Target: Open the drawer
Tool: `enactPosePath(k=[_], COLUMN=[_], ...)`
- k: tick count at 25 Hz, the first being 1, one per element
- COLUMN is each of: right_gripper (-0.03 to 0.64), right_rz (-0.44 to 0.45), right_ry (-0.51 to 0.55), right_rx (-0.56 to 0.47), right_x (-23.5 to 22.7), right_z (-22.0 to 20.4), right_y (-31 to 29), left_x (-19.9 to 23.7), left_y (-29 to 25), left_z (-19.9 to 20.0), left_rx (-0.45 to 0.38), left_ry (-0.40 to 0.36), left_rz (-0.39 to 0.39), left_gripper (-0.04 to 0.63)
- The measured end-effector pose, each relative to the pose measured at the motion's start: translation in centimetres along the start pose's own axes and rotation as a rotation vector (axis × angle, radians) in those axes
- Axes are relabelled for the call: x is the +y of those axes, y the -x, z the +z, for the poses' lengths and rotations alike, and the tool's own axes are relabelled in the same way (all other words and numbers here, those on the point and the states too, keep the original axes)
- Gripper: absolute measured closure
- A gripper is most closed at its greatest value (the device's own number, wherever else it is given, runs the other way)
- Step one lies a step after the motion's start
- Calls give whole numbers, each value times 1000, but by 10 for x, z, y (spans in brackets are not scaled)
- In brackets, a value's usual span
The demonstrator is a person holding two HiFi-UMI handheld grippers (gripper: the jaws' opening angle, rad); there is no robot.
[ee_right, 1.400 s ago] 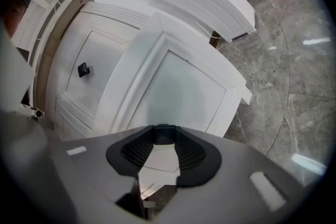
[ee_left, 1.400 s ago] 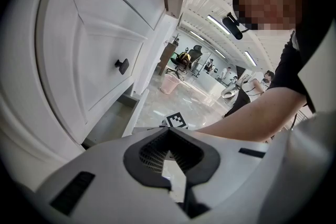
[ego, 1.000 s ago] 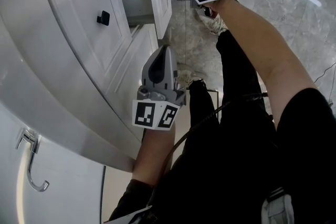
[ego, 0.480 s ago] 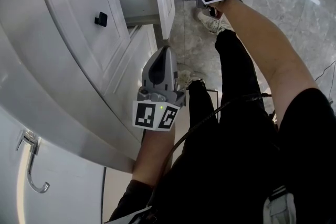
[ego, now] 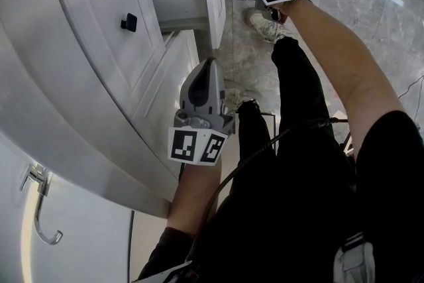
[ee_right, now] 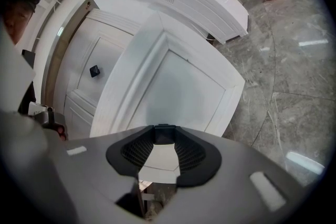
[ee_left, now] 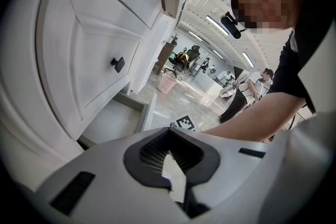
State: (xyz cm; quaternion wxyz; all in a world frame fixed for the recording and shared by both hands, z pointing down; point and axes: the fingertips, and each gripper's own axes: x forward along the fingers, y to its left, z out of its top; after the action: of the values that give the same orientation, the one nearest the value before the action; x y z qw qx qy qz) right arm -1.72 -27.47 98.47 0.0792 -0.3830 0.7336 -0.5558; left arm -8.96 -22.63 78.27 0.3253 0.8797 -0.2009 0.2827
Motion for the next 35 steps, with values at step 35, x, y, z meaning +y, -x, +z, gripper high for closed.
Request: enactPosePath(k=[35], right_gripper=[492], right_rz=[7], right_ry=[-32], right_rx=[-2], right_x=[-14], right_z=[-20], right_y=[65], left_x=[-2], left_y=[0], left_z=[1], left_rx=[-8], left_ry=[-14], left_rz=[-13], left_gripper=[594])
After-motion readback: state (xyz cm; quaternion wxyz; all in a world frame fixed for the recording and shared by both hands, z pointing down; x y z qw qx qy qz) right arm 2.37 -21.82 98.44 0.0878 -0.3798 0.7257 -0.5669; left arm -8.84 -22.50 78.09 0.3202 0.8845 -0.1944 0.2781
